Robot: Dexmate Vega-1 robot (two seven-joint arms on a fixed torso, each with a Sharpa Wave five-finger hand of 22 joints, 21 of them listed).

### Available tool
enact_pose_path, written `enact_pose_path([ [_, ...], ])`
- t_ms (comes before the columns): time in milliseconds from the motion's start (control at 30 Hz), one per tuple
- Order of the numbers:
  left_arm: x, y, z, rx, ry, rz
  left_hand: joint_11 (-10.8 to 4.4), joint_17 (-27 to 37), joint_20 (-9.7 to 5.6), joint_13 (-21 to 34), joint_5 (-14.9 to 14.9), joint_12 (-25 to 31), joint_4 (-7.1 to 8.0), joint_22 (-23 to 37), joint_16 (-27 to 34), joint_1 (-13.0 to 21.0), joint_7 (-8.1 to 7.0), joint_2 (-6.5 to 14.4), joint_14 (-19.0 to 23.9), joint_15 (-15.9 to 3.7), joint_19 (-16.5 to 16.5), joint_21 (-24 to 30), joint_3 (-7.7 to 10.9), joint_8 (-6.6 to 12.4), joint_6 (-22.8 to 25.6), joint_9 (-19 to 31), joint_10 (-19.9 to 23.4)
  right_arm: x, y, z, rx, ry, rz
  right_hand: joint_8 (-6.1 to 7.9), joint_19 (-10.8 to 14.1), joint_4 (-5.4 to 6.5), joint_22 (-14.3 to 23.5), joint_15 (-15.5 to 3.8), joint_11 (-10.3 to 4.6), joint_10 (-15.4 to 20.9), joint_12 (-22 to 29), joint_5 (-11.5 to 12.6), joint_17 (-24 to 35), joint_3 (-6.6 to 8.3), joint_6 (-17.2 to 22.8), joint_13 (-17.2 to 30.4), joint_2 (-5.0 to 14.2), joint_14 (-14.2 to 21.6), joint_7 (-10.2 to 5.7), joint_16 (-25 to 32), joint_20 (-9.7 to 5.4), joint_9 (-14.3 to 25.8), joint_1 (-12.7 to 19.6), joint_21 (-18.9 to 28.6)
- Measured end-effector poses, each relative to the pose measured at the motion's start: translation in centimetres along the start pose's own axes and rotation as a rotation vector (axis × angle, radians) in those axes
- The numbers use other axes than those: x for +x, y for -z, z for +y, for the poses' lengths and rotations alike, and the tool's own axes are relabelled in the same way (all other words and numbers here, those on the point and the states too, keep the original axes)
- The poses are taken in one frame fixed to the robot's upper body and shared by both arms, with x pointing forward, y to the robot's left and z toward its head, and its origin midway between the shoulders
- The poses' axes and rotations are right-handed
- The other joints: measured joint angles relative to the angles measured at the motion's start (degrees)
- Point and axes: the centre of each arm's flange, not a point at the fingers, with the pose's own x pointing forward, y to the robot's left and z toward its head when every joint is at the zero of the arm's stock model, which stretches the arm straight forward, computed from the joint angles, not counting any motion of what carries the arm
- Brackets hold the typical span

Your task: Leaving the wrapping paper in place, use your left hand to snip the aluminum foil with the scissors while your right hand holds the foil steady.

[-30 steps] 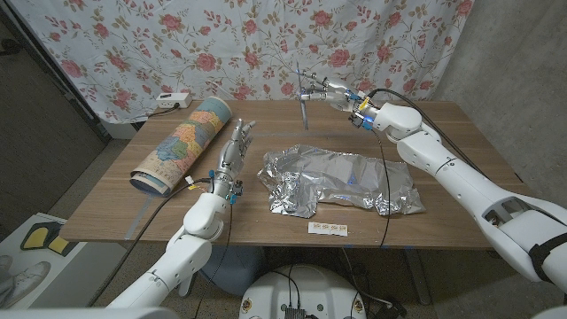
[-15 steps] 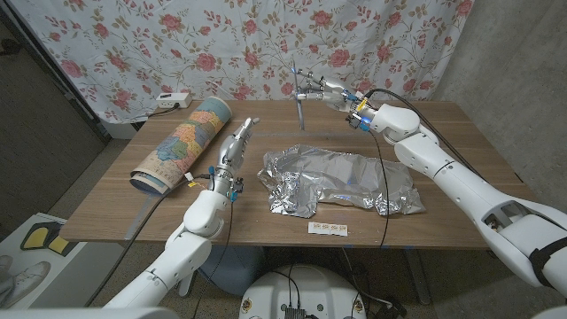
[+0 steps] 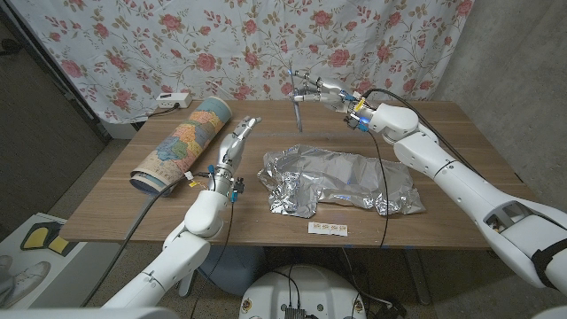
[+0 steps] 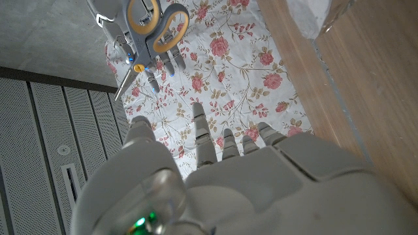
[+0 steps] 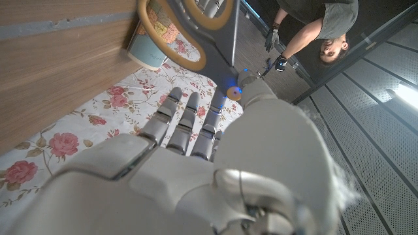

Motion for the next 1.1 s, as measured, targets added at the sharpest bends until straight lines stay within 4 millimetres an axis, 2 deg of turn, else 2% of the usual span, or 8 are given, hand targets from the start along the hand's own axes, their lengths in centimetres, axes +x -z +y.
enact_pose_path([
  [367,0.2,-0.6,-0.3,0.052,-0.004,-0.006,0.01,0.0,0.31,0.0,0.0,0.0,-0.91,0.0,0.0,5.2,-0.46,0.3,-0.4,0.41,-0.3,0.0,2.89,0.0,0.5,0.3,0.0,0.4,-0.1,0.6,0.033,-0.017,-0.014,0.0,0.0,-0.15,0.0,0.0,0.0,0.0,0.3,0.1,0.3,-0.16,0.0,0.0,-0.09,0.0,0.0,0.0,0.0,0.0,0.3,0.0],
  [533,0.4,-1.1,-0.5,0.075,-0.003,-0.014,0.0,0.0,0.31,0.0,0.0,0.0,-1.04,0.0,0.0,8.3,-1.42,0.2,-0.4,0.41,-0.3,0.0,4.7,0.0,1.5,0.4,0.0,0.6,0.1,0.7,0.058,-0.02,-0.015,0.0,0.0,-0.15,0.0,0.0,-0.01,0.0,0.3,0.1,0.3,-0.16,0.0,0.0,-0.06,0.0,0.0,0.0,0.0,0.0,0.3,0.0],
  [700,0.6,-1.7,-0.7,0.098,-0.01,-0.026,-0.93,0.0,-0.22,0.3,0.2,0.2,-1.31,0.0,0.3,11.6,-1.54,-0.3,0.2,-0.22,0.2,0.4,6.4,0.0,3.6,0.5,0.9,0.8,0.3,0.8,0.074,-0.025,-0.017,0.0,0.0,-0.15,0.0,0.0,-0.01,0.0,0.3,0.1,0.3,-0.16,0.0,0.0,-0.02,0.0,0.0,0.0,0.0,0.0,0.3,0.0],
  [1100,1.2,-2.6,-0.9,0.151,-0.022,-0.033,-1.02,0.0,-0.31,0.3,0.2,0.7,-1.17,0.0,0.4,14.0,-1.33,-1.9,0.2,-0.21,0.7,0.4,7.03,0.0,3.8,0.8,1.0,1.2,0.4,1.1,0.095,-0.038,-0.023,0.0,0.0,0.08,0.0,0.0,-0.02,0.0,0.3,0.1,0.5,-0.39,0.0,0.0,-0.03,0.0,0.0,0.0,0.0,0.0,0.3,0.0],
])
